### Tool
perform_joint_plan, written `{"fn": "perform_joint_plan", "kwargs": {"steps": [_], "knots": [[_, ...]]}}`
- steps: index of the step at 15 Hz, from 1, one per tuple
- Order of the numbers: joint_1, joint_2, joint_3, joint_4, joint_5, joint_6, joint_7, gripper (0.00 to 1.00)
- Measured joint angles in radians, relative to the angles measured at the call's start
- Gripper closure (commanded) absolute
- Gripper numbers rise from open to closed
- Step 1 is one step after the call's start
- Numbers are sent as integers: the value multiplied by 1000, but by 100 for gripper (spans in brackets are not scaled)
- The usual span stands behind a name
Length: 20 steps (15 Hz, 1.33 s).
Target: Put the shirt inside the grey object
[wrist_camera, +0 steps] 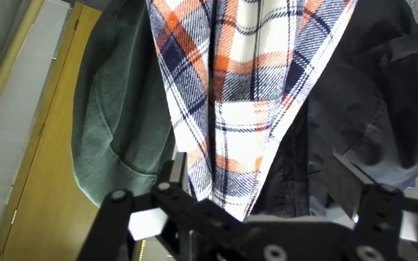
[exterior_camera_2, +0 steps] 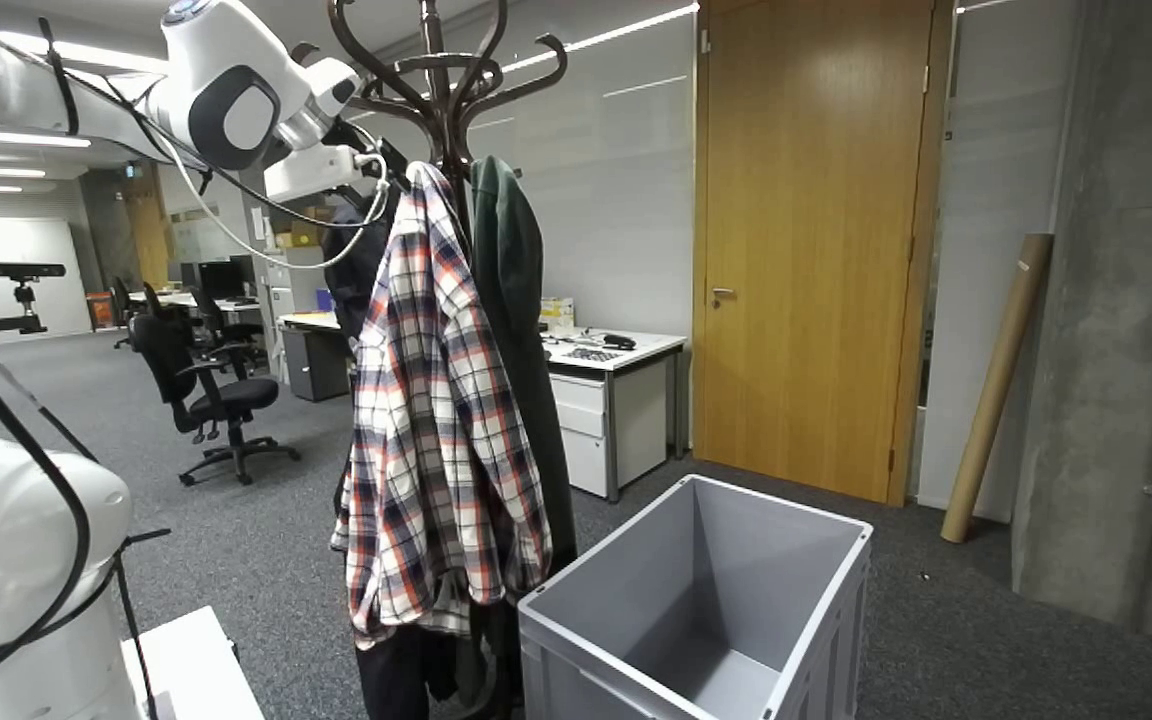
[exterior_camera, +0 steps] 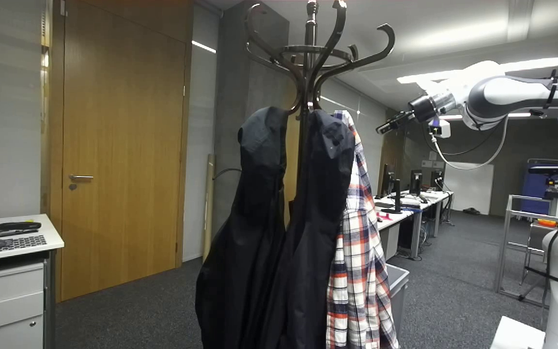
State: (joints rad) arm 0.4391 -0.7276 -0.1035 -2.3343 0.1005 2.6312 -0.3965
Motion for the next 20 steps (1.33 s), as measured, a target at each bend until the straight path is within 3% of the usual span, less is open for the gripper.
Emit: {"fn": "perform_joint_plan", "kwargs": {"steps": [7,14,20], "knots": [[-1,3,2,0,0,0,1,0],[-20,5,0,19,0,110,0,0],[20,53,-34,61,3,120,-1,0]]}}
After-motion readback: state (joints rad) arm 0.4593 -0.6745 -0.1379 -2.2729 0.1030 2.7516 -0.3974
